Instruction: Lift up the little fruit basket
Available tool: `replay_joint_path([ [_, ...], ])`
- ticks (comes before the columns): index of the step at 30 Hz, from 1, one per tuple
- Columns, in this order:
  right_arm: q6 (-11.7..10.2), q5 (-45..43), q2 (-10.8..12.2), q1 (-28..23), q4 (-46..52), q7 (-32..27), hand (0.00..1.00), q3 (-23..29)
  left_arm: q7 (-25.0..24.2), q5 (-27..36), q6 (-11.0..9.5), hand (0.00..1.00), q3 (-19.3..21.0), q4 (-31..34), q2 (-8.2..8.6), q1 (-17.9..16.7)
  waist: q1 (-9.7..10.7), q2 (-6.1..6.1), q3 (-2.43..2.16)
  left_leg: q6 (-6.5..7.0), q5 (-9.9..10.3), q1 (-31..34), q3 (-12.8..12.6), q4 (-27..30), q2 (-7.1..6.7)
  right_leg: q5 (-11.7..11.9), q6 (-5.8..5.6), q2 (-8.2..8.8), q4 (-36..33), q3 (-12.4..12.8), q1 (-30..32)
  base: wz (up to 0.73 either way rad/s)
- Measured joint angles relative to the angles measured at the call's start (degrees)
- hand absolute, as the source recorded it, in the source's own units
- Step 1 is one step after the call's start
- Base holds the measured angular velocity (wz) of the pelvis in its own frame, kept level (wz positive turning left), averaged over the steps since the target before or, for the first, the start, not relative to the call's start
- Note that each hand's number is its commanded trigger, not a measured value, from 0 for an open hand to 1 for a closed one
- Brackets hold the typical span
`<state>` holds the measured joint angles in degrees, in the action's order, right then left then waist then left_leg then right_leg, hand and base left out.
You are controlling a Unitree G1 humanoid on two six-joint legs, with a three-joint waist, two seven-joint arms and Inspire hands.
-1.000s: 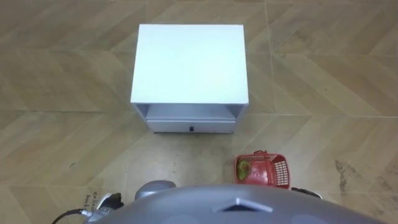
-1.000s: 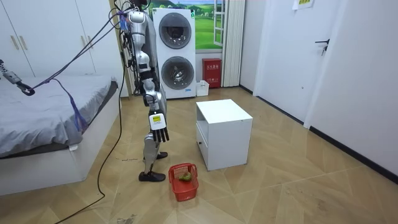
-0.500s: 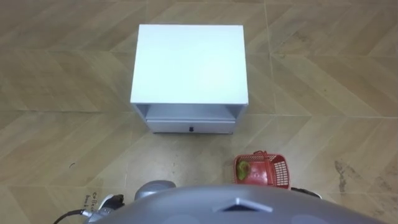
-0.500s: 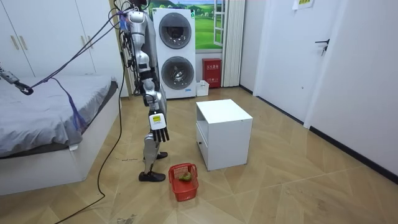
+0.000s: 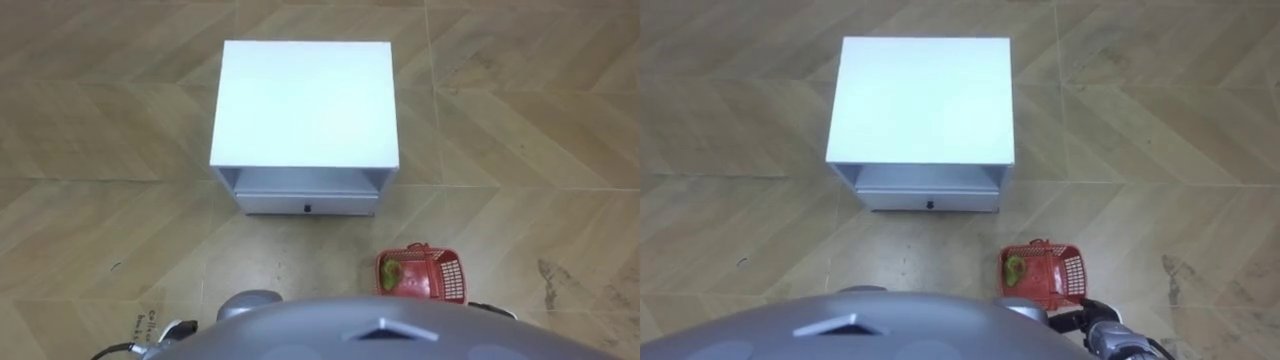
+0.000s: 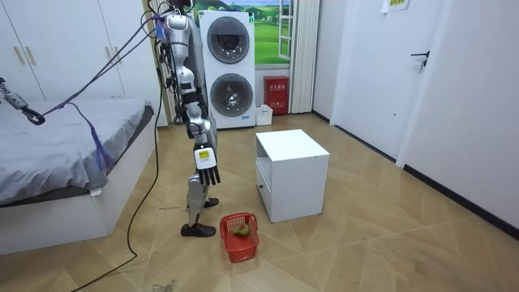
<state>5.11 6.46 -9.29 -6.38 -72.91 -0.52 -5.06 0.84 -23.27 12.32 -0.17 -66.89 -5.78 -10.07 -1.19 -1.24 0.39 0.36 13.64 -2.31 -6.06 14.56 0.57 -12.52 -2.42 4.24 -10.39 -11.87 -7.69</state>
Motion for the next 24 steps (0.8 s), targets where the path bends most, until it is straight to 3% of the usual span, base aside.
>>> replay_joint_path([
  [6,0.74,-0.05,-0.52,0.11,1.89,-0.16,0.0,1.69,-1.25,0.0,0.07,0.0,0.15,0.47,-0.3,1.19,0.96,0.77,0.01,0.92,2.36,4.63,-0.06,5.54,0.81,-0.08,-0.13,0.13,-3.91,-0.46,3.25,0.01],
  [9,0.67,0.08,-0.62,0.31,2.26,-0.87,0.0,2.56,-1.55,0.17,-0.44,0.0,1.25,-0.93,-0.72,2.87,0.66,1.06,0.13,1.84,2.72,7.33,-1.05,7.97,0.7,-0.07,-0.14,0.85,-8.06,1.0,7.66,-0.19],
  [12,0.79,-0.65,-0.48,1.73,4.29,-1.37,0.0,3.42,-1.61,0.08,-2.02,0.0,3.4,-2.46,-1.87,4.1,1.12,0.79,-0.28,3.39,3.01,12.17,-2.2,10.54,1.02,0.46,-1.09,1.56,-11.25,2.56,13.02,-0.21],
  [13,0.92,-0.65,-0.35,1.99,4.67,-1.43,0.0,4.41,-1.55,0.14,-2.93,0.0,4.36,-2.76,-2.25,4.28,1.45,1.1,-0.19,4.4,3.32,14.22,-2.98,12.15,1.45,-0.6,-1.56,2.72,-16.81,2.61,15.48,0.22],
  [14,1.44,-0.5,-0.34,1.63,4.72,-1.66,0.0,5.25,-1.55,0.08,-3.52,0.0,4.54,-3.41,-2.67,4.38,2.1,0.95,-0.18,5.23,4.06,15.6,-3.21,14.49,1.07,-1.95,-1.77,4.38,-27.78,2.55,17.31,0.4],
  [15,1.83,-0.47,-0.36,1.53,4.87,-1.88,0.0,5.23,-1.56,0.15,-3.67,0.0,4.49,-3.64,-3.0,4.45,2.39,0.58,-0.21,5.62,4.48,16.26,-3.37,15.61,0.59,-2.12,-1.67,5.34,-33.76,3.19,17.74,0.47],
  [16,2.03,-0.45,-0.33,1.86,5.35,-1.9,0.0,5.08,-1.59,0.66,-3.76,0.0,4.46,-3.79,-3.58,5.06,1.9,-0.47,-0.34,6.3,5.15,18.27,-3.96,17.9,-0.47,-2.08,-1.43,7.03,-43.7,4.8,18.2,0.17],
  [17,2.04,-0.87,-0.39,3.25,5.4,-1.89,0.0,4.66,-1.55,1.66,-3.79,0.0,4.45,-4.01,-4.09,5.38,0.79,-1.0,-0.54,6.69,6.29,21.81,-4.76,21.61,-0.54,-1.73,-1.41,7.88,-50.53,6.47,18.26,0.0],
  [18,2.05,-1.27,-0.57,3.86,5.39,-2.0,0.0,3.83,-1.47,2.68,-3.86,0.0,4.44,-4.1,-4.32,5.79,0.46,-1.33,-0.78,6.95,7.04,23.77,-4.77,24.23,-0.46,-1.42,-1.22,7.92,-52.71,7.22,18.03,-0.12],
  [19,2.01,-1.25,-0.67,5.38,5.37,-1.81,0.0,3.53,-1.38,5.25,-3.91,0.0,4.34,-4.22,-5.06,6.82,-0.15,-1.52,-0.56,7.24,8.76,28.57,-4.62,29.76,-0.41,-0.67,-0.7,8.26,-55.78,8.27,17.31,-0.08],
  [21,1.46,-1.08,-0.22,8.14,5.13,-1.36,0.0,3.48,-0.95,8.12,-4.06,0.0,4.4,-4.9,-6.22,7.72,-0.75,-2.19,-0.1,7.46,11.51,36.45,-4.14,39.52,-0.43,-0.93,-0.87,8.75,-58.75,10.37,17.16,-0.06],
  [22,0.55,-0.14,-0.04,10.21,4.19,-0.94,0.0,2.86,0.12,9.46,-4.07,0.0,4.25,-6.02,-6.42,8.96,-0.51,-2.2,0.06,7.32,13.27,41.98,-2.44,46.58,-1.34,-2.23,-1.87,8.76,-59.61,12.08,17.17,0.09],
  [23,-0.63,1.24,-0.21,11.52,3.53,-0.37,0.0,1.87,1.06,11.1,-4.16,0.0,3.45,-7.17,-6.41,10.97,-0.27,-2.0,0.48,6.94,15.08,47.11,-0.37,53.96,-2.87,-8.12,-2.67,8.69,-62.35,13.26,17.53,0.23],
  [24,-0.98,2.06,-0.34,11.94,3.34,0.03,0.0,1.81,1.4,11.67,-4.29,0.0,2.91,-7.88,-6.34,12.26,-0.16,-1.66,0.81,6.75,15.9,49.63,0.53,57.47,-3.79,-12.27,-2.86,8.65,-64.84,13.3,17.82,0.49],
])
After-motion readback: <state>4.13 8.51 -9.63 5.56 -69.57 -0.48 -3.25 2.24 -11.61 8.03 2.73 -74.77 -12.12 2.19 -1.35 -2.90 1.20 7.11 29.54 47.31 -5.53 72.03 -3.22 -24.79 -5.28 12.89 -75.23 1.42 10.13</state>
